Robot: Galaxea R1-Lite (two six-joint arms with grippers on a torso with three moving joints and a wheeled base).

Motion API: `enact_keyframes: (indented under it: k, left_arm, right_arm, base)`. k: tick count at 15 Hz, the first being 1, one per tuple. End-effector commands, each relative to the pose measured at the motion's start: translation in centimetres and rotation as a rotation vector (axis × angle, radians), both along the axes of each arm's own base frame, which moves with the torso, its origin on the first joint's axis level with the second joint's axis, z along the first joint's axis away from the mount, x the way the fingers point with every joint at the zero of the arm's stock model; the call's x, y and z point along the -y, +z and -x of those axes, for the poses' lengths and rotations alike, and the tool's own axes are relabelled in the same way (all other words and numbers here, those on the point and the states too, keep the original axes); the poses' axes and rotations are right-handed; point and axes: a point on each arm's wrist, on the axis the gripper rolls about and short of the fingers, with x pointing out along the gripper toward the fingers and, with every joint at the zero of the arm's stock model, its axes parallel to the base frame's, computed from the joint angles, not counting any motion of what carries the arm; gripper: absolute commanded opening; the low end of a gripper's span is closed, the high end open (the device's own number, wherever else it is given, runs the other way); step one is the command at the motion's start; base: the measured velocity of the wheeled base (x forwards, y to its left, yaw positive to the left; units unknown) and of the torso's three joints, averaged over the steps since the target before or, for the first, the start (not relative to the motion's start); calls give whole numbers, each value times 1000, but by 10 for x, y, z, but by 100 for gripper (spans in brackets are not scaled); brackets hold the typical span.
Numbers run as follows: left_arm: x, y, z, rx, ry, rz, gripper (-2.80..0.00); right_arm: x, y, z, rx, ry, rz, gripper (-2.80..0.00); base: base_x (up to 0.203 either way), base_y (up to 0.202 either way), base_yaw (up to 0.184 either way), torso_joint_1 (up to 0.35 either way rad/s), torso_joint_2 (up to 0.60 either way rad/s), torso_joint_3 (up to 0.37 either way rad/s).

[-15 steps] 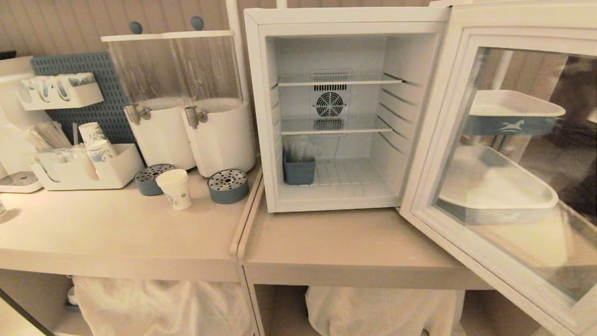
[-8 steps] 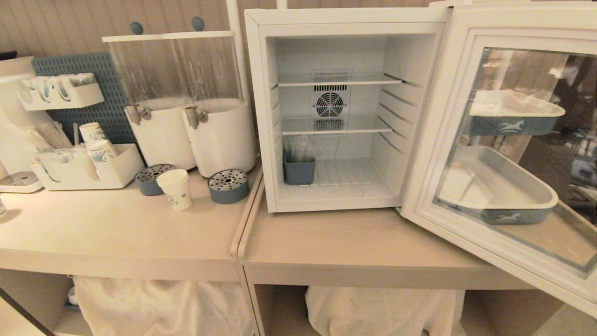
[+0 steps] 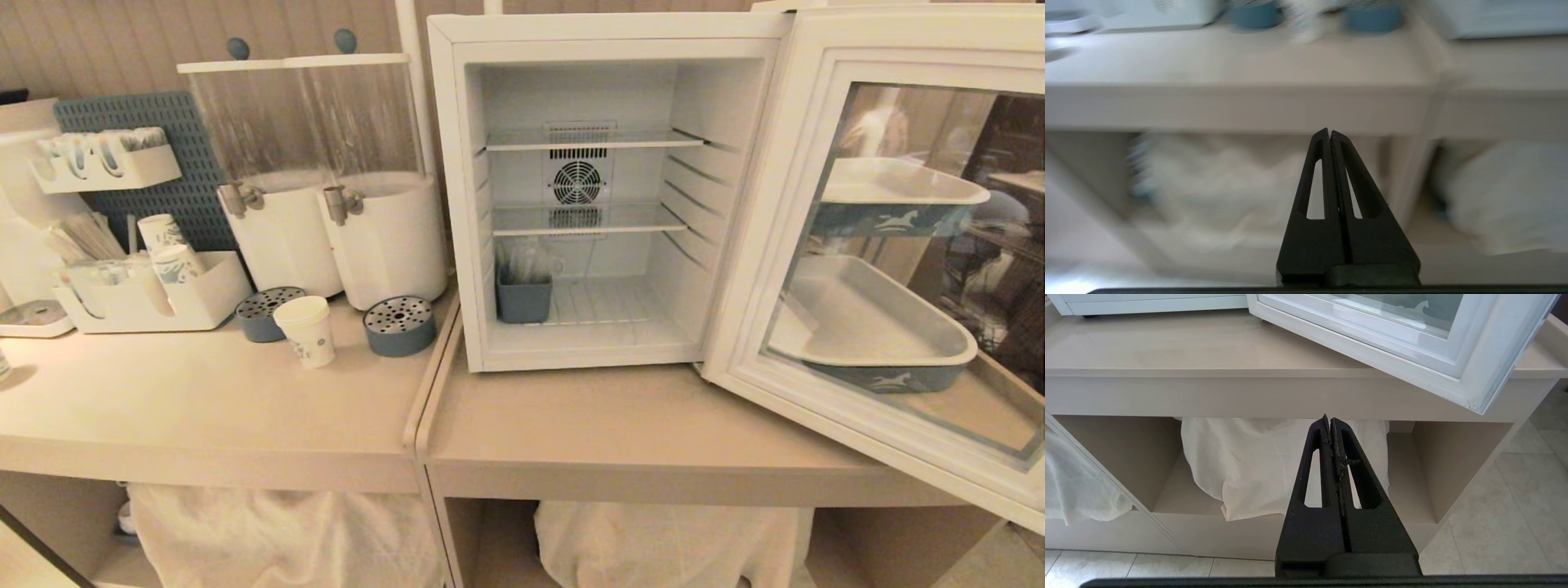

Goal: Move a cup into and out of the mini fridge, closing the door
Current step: Open the freezer door, then put the paper cup in the freezer

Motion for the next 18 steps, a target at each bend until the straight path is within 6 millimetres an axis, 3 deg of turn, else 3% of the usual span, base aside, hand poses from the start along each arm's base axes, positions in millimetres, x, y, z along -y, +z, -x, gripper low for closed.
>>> enact_keyframes:
  k: [1, 12, 18]
  left_arm:
    - [1, -5, -1, -15, -43, 5, -280]
    - [1, -5, -2, 3, -47, 6, -280]
    - [1, -5, -2, 3, -47, 6, -280]
  right_arm:
    - [0, 0, 0, -3, 0, 0, -280]
    - [0, 0, 0, -3, 0, 0, -280]
    - [0, 0, 0, -3, 1, 0, -280]
  base:
    - [0, 0, 0, 0, 0, 0]
    - [0, 0, 0, 0, 0, 0]
    - [0, 158, -2, 4, 4, 1]
